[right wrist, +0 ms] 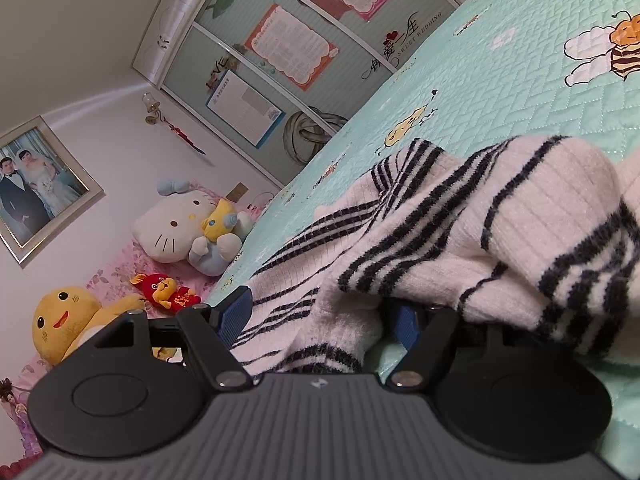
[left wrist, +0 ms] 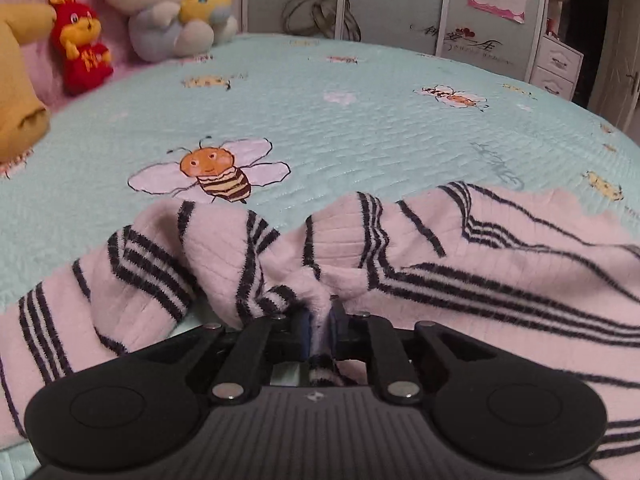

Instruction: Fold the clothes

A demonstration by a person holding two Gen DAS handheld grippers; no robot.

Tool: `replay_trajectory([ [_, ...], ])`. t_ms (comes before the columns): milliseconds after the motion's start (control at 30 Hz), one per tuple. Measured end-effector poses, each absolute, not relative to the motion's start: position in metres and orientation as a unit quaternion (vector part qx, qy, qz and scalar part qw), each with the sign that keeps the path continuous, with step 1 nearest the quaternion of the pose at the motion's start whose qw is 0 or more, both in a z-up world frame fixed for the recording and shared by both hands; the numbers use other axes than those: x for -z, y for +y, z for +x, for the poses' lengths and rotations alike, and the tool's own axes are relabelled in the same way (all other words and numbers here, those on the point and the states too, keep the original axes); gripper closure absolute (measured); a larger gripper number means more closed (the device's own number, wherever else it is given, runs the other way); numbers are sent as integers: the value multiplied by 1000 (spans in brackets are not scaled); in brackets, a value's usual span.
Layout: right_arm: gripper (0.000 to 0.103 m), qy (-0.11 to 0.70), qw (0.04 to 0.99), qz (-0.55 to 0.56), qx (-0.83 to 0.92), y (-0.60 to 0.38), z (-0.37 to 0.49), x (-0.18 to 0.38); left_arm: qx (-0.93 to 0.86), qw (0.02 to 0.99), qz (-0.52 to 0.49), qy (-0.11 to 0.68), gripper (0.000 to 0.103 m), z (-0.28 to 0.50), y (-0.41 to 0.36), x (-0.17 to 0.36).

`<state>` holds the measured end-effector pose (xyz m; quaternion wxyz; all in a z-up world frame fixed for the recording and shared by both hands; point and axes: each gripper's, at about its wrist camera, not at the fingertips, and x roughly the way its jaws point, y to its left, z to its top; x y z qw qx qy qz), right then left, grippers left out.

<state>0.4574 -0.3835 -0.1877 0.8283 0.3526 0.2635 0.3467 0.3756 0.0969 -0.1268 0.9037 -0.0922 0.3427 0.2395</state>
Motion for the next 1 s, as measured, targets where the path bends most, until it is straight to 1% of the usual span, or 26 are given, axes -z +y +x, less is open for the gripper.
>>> replay_trajectory([
  [67,30,264,827,354,-347,-384,457,188,-245,903,-63,348,88,377,88,126],
  [133,30,264,826,357,-348,-385,457,188,-250,899,-30,358,78,379,80,123],
  [167,30,264,825,358,-348,-385,456,188,-257,897,-33,359,68,376,80,120],
  [233,30,264,824,360,-348,-386,456,189,-270,892,-40,359,52,371,80,113],
  [267,30,264,824,361,-349,-387,456,189,-278,892,-52,352,49,363,78,108],
  [300,30,264,823,362,-349,-387,455,189,-286,891,-64,346,43,354,76,104],
  [333,30,265,822,363,-349,-387,455,189,-303,886,-71,344,39,344,73,100],
  [400,30,265,821,365,-350,-388,455,190,-334,871,-82,350,40,324,60,94],
  [433,30,265,821,366,-350,-388,455,190,-320,876,-95,347,40,313,50,91],
  [533,30,266,820,367,-350,-388,455,190,-201,902,-109,367,40,291,11,94],
  [600,30,266,819,368,-350,-388,455,189,-130,902,-97,400,40,288,-16,108],
  [667,30,267,818,369,-350,-388,455,189,-97,903,-73,413,37,287,-39,123],
  [700,30,267,818,369,-350,-388,455,189,-112,907,-56,402,28,287,-44,128],
  [733,30,267,818,369,-350,-388,455,189,-123,909,-65,393,19,287,-42,133],
  [767,30,268,818,370,-350,-388,455,189,-135,910,-75,384,17,287,-40,137],
  [800,30,268,818,370,-350,-389,456,190,-143,910,-87,380,16,288,-38,138],
  [933,30,269,818,368,-350,-389,456,189,-170,899,-81,396,13,298,-47,132],
  [967,30,269,819,367,-350,-388,456,189,-177,894,-84,404,13,300,-47,129],
  [1000,30,270,819,367,-349,-388,456,189,-182,889,-89,411,16,302,-48,126],
])
